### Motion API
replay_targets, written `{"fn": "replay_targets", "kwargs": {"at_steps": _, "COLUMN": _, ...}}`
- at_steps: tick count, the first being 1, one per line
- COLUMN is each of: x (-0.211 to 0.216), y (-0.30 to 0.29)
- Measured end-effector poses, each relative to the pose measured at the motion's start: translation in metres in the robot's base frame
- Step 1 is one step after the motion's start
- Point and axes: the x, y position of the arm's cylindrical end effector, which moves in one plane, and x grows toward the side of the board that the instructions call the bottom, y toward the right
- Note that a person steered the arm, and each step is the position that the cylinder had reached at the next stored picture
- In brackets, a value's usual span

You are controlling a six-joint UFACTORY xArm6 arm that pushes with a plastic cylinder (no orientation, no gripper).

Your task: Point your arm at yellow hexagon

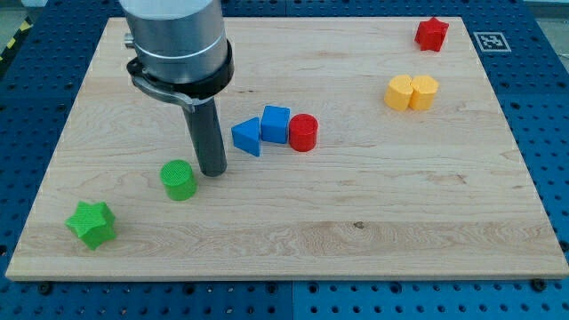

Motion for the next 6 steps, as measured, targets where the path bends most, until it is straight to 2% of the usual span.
{"fn": "replay_targets", "kwargs": {"at_steps": 2, "x": 0.007, "y": 0.001}}
{"fn": "replay_targets", "kwargs": {"at_steps": 3, "x": 0.007, "y": 0.035}}
{"fn": "replay_targets", "kwargs": {"at_steps": 5, "x": 0.007, "y": 0.177}}
{"fn": "replay_targets", "kwargs": {"at_steps": 6, "x": -0.015, "y": 0.233}}
